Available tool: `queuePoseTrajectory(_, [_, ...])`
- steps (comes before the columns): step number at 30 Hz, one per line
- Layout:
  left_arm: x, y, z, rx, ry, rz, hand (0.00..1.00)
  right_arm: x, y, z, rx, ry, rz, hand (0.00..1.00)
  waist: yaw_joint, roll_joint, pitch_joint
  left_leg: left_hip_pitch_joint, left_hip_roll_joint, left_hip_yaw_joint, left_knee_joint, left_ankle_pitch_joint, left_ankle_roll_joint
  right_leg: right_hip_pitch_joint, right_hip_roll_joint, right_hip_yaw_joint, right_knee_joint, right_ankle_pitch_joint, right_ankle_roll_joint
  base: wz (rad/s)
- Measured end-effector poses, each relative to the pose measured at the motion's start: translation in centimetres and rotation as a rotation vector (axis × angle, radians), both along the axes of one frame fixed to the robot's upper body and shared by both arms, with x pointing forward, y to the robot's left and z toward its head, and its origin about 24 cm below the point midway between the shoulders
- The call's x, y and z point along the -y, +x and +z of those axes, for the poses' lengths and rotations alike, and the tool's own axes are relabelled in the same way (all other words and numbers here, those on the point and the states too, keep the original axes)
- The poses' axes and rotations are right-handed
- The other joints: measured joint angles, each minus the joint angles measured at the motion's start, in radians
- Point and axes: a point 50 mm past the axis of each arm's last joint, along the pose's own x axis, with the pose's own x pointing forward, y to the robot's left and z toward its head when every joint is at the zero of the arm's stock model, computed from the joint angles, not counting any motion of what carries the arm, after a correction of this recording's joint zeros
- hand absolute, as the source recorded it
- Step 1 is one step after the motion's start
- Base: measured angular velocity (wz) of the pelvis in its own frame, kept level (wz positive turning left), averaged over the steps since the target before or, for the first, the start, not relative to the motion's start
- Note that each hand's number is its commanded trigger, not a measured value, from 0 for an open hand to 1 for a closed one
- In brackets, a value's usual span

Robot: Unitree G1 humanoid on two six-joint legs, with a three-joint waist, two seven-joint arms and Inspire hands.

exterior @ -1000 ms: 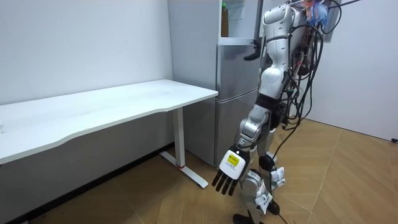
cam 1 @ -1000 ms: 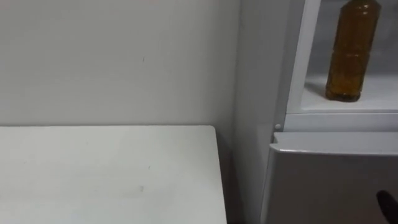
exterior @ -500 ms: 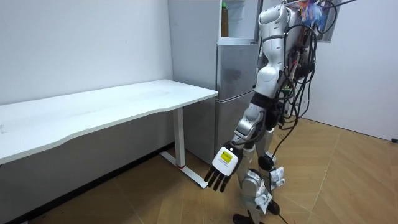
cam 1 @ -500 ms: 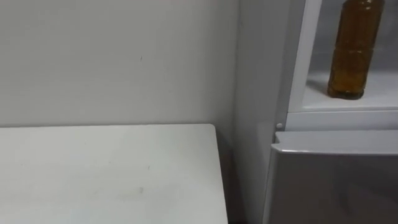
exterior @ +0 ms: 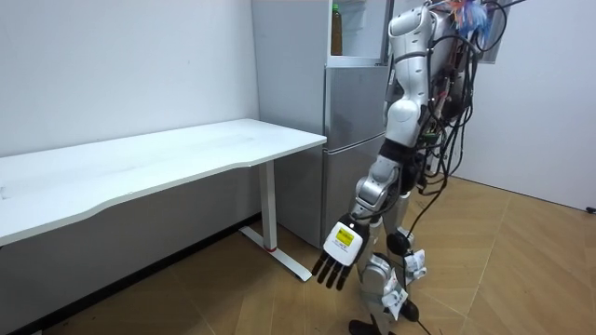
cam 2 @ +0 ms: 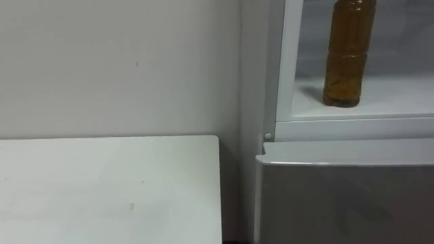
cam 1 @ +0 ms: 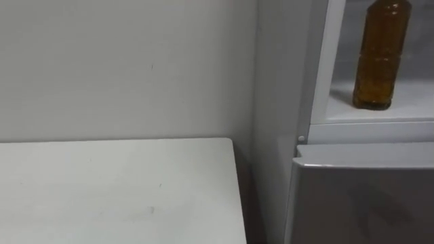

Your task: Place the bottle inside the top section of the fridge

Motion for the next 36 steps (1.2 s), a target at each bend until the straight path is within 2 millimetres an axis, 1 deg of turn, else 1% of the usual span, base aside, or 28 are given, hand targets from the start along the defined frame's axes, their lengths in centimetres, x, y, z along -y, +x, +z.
queuePoseTrajectory(2, [-0.1,-0.4,0.1,0.004,0.004,0.02,0.0,1.1,0.3,0.7,0.07,0.012,-0.134,0.0,-0.007,-0.002,0.0001,-0.001,-0.001,0.0,-0.001,0.0,0.0,0.001,0.0,0.001,0.0,0.0,0.001,0.0])
queuePoseTrajectory(3, [-0.2,-0.5,0.2,0.006,0.006,0.026,0.0,1.5,0.3,0.9,0.087,0.009,-0.165,0.0,-0.01,-0.004,0.0007,-0.001,-0.002,0.0,-0.002,0.0,0.0,0.001,0.0,0.0,0.0,0.0,0.001,0.0])
queuePoseTrajectory(5, [-0.5,-0.8,0.3,0.009,0.018,0.043,0.0,2.4,0.3,1.6,0.14,0.0,-0.265,0.0,-0.016,-0.013,0.0013,-0.001,-0.004,-0.002,-0.004,0.0,0.0,0.001,0.001,-0.002,-0.002,-0.001,0.001,0.0])
queuePoseTrajectory(8, [-0.6,-1.0,0.5,0.022,0.025,0.039,0.0,3.2,0.1,2.0,0.201,0.03,-0.37,0.0,-0.021,-0.024,0.002,-0.002,-0.005,-0.003,-0.008,0.0,0.0,0.0,0.001,-0.002,-0.003,-0.002,0.002,0.0])
queuePoseTrajectory(10, [-0.7,-0.9,0.6,0.03,0.028,0.036,0.0,3.4,0.0,2.2,0.226,0.051,-0.418,0.0,-0.023,-0.027,0.0023,-0.002,-0.007,-0.003,-0.01,0.0,0.0,0.0,0.0,-0.002,-0.004,-0.002,0.003,0.0])
queuePoseTrajectory(11, [-0.7,-0.8,0.7,0.035,0.028,0.035,0.0,3.5,-0.1,2.2,0.238,0.058,-0.442,0.0,-0.025,-0.028,0.002,-0.002,-0.008,-0.004,-0.012,0.0,0.0,-0.001,-0.001,-0.003,-0.003,-0.003,0.003,0.0])
queuePoseTrajectory(12, [-0.7,-0.8,0.7,0.037,0.028,0.035,0.0,3.6,-0.1,2.3,0.254,0.07,-0.464,0.0,-0.025,-0.032,-0.0003,-0.002,-0.009,-0.004,-0.013,0.0,0.0,-0.002,-0.001,-0.003,-0.003,-0.003,0.004,0.0])
queuePoseTrajectory(16, [-1.0,-0.7,0.8,0.046,0.032,0.049,0.0,5.0,-0.7,2.9,0.361,0.124,-0.612,0.0,-0.037,-0.034,-0.0015,-0.008,-0.011,-0.004,-0.016,0.0,0.0,-0.009,-0.003,-0.001,-0.003,-0.005,0.006,0.01])
queuePoseTrajectory(17, [-1.1,-0.7,0.8,0.052,0.034,0.059,0.0,5.4,-0.8,3.4,0.399,0.129,-0.651,0.0,-0.046,-0.036,-0.0019,-0.008,-0.011,-0.003,-0.016,0.0,0.0,-0.009,-0.003,-0.002,-0.002,-0.006,0.007,0.0])
queuePoseTrajectory(18, [-1.2,-0.7,0.9,0.055,0.036,0.062,0.0,5.6,-0.8,3.8,0.421,0.127,-0.666,0.0,-0.049,-0.036,-0.0019,-0.008,-0.011,-0.002,-0.017,0.0,0.0,-0.009,-0.003,-0.001,-0.001,-0.007,0.007,0.0])
queuePoseTrajectory(20, [-1.6,-0.3,1.1,0.085,0.041,0.081,0.0,6.9,-0.7,5.7,0.502,0.086,-0.693,0.0,-0.06,-0.037,-0.0022,-0.009,-0.011,-0.002,-0.018,0.0,0.0,-0.012,-0.003,-0.002,0.0,-0.009,0.006,0.0])
queuePoseTrajectory(21, [-1.8,-0.2,1.2,0.094,0.045,0.083,0.0,7.2,-0.7,6.2,0.521,0.073,-0.698,0.0,-0.062,-0.038,-0.0021,-0.009,-0.011,-0.002,-0.018,0.0,0.0,-0.012,-0.002,-0.002,0.0,-0.009,0.006,0.0])
queuePoseTrajectory(23, [-2.1,0.0,1.4,0.113,0.057,0.094,0.0,8.5,-0.5,7.7,0.571,0.023,-0.71,0.0,-0.07,-0.043,-0.0019,-0.01,-0.011,-0.001,-0.018,0.0,0.0,-0.014,-0.002,0.0,0.0,-0.009,0.006,0.0])
queuePoseTrajectory(25, [-2.3,0.0,1.4,0.115,0.062,0.104,0.0,9.2,-0.5,8.5,0.589,-0.007,-0.716,0.0,-0.076,-0.048,-0.0037,-0.016,-0.011,-0.001,-0.018,0.0,0.0,-0.022,-0.002,0.001,0.004,-0.01,0.005,0.0])
queuePoseTrajectory(26, [-2.4,-0.1,1.4,0.114,0.065,0.113,0.0,9.5,-0.6,9.2,0.613,-0.027,-0.736,0.0,-0.073,-0.051,-0.0024,-0.017,-0.011,0.001,-0.018,0.001,0.0,-0.024,-0.002,0.003,0.006,-0.01,0.005,-0.03])
queuePoseTrajectory(27, [-2.4,-0.1,1.4,0.112,0.065,0.113,0.0,9.6,-0.7,9.7,0.632,-0.039,-0.746,0.0,-0.073,-0.051,-0.0024,-0.017,-0.011,0.002,-0.018,0.001,0.0,-0.024,-0.002,0.003,0.006,-0.01,0.005,0.0])
queuePoseTrajectory(29, [-2.4,-0.3,1.5,0.11,0.067,0.117,0.0,10.0,-0.7,11.4,0.665,-0.115,-0.744,0.0,-0.076,-0.055,-0.0017,-0.018,-0.011,0.001,-0.019,0.001,0.0,-0.025,-0.002,0.003,0.003,-0.01,0.005,0.0])
queuePoseTrajectory(32, [-2.4,-0.3,1.5,0.109,0.067,0.118,0.0,10.1,-0.3,12.9,0.686,-0.18,-0.718,0.0,-0.075,-0.062,-0.0017,-0.019,-0.011,0.001,-0.02,0.0,0.0,-0.025,-0.002,0.003,0.003,-0.01,0.005,0.0])
queuePoseTrajectory(36, [-2.4,-0.3,1.5,0.109,0.067,0.117,0.0,9.9,0.3,13.8,0.73,-0.184,-0.704,0.0,-0.076,-0.066,-0.001,-0.019,-0.011,-0.002,-0.023,0.0,0.0,-0.028,-0.002,0.003,0.004,-0.01,0.005,0.0])
